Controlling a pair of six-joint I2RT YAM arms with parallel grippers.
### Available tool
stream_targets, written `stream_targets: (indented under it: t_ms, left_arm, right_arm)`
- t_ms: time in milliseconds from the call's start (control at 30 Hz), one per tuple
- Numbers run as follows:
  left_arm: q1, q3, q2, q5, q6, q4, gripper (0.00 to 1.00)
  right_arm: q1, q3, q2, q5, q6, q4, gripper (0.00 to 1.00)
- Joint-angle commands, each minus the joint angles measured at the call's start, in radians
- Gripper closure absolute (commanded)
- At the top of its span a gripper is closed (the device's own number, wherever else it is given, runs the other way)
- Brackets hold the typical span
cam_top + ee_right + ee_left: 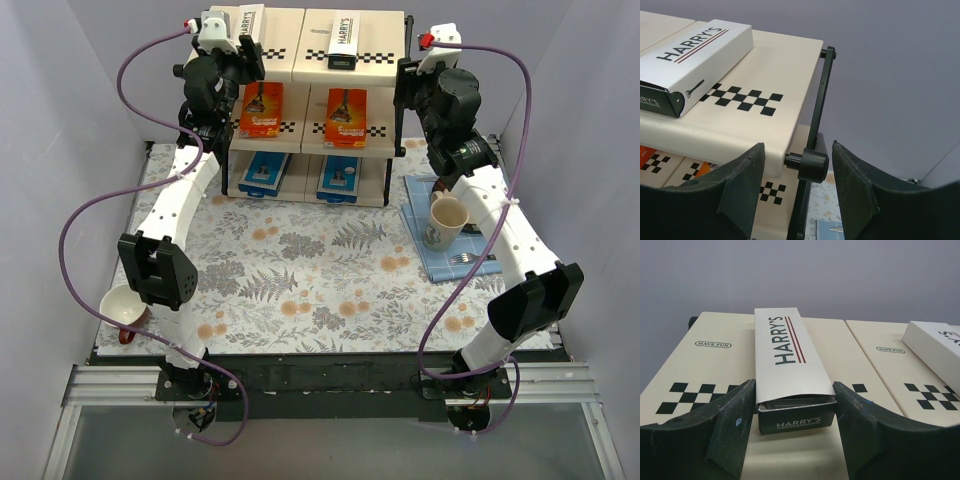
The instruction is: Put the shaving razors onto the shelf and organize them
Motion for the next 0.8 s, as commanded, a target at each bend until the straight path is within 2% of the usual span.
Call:
stream_targets:
  t_ms: [0,333,567,767]
  left_arm:
    - [0.002,-0.005,-0.036,-0.038,0.027,0.01,0.4]
    - [0.003,-0.046,-0.07,-0.009,0.079,0.021,0.41]
    - [0.004,-0.046,-0.074,-0.024,0.09,0.023,0.35]
    - [0.005,-0.048,-0.103,-0.044,0.073,0.043,0.06]
  right_arm:
    - [-0.008,0.002,-0.029,0.006,0.002,0.034,0.36]
    - [-0.008,0.007,-0.024,0.0,0.012,0.03,0.36]
    - [-0.008,0.005,-0.029,-0.002,0.013,0.028,0.36]
    - [-0.011,-0.003,-0.038,0.001,0.007,0.031,0.36]
